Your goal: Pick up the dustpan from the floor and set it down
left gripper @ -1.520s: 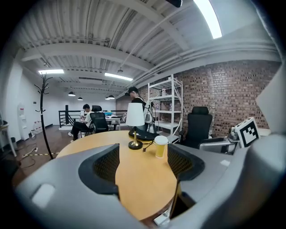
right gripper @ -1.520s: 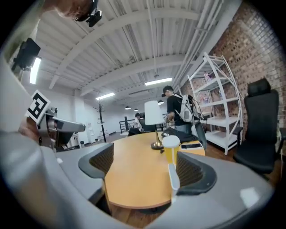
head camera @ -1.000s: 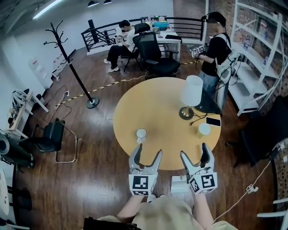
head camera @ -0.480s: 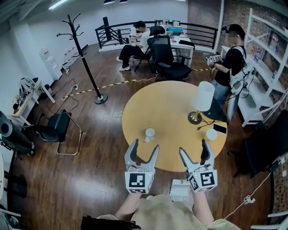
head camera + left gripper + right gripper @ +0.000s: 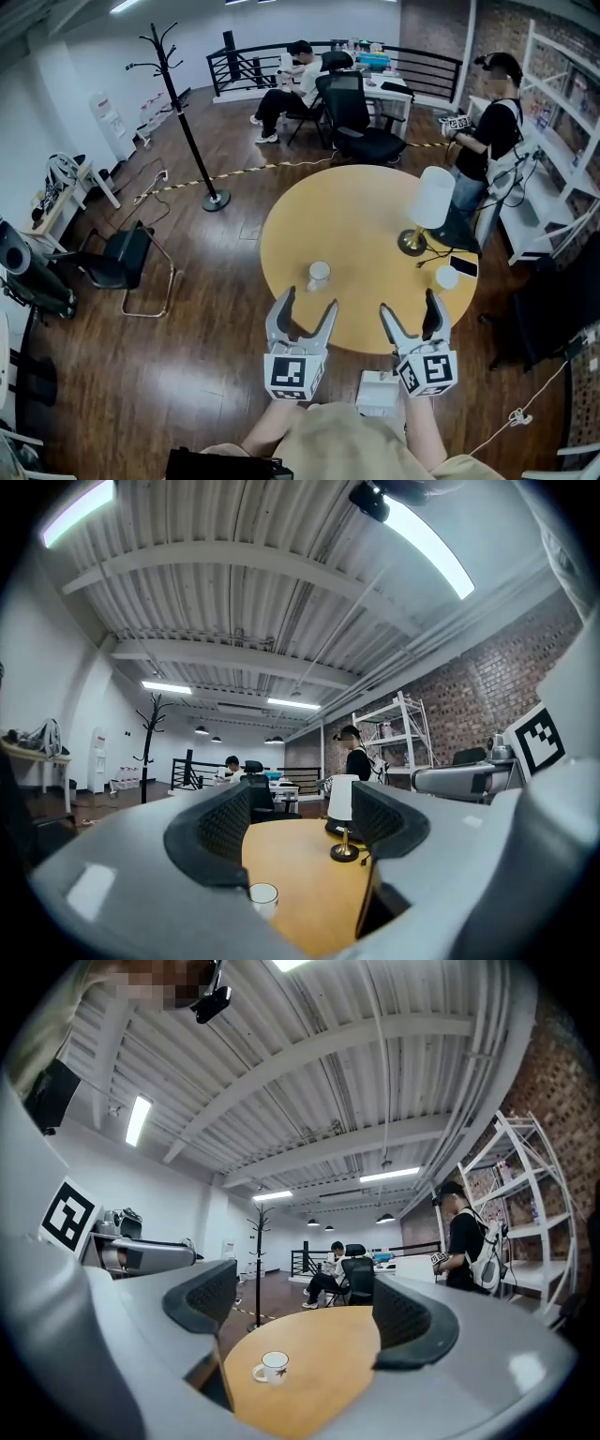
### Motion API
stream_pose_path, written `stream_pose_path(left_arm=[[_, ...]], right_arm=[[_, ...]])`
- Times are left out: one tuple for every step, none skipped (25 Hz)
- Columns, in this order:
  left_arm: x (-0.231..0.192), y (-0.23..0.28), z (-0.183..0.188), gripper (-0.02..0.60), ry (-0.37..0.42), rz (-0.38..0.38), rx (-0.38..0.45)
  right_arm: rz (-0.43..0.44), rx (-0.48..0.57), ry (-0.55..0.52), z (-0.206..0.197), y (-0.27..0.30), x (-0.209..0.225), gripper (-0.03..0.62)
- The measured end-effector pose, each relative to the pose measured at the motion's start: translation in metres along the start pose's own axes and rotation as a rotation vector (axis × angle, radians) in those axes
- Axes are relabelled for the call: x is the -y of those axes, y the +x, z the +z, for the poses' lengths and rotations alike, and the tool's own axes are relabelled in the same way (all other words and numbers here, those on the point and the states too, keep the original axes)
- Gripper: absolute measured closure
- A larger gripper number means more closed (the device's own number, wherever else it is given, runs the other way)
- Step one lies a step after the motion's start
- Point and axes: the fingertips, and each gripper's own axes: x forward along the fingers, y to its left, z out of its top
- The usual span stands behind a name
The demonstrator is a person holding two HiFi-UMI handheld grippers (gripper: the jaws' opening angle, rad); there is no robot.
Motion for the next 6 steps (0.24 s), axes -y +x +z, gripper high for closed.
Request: stream_pose_path(left_arm=[[0.0002,0.0003,0.0001,0.267,-0.001,-0.003,0.0],[0.0,0.0007,-0.0001,0.267,-0.002,-0.005,0.001],[-0.0005,0.001,-0.0007,0.267,-0.001,-0.007,0.0],[-0.001,0.0012,-0.0018,0.267,-0.001,-0.009,-0.002],[-0.0016,0.0014,-0.0031,0.267,0.0,-0.012,-0.005],[-0.0021,0.0015,-0.0044,0.267,0.0,-0.015,-0.007]], right_arm=[[-0.006,-0.006,-0.003,-0.0017,-0.0005,0.0026,0.152],[-0.012,-0.012,-0.003,-0.0037,-0.0009,0.0052,0.152],[-0.019,-0.016,-0.003,-0.0053,-0.0013,0.0074,0.152],[-0.025,-0.018,-0.001,-0.0066,-0.002,0.0091,0.154],[-0.031,-0.02,0.0,-0.0076,-0.0028,0.0105,0.154],[-0.037,-0.021,0.0,-0.0085,-0.0038,0.0118,0.154]])
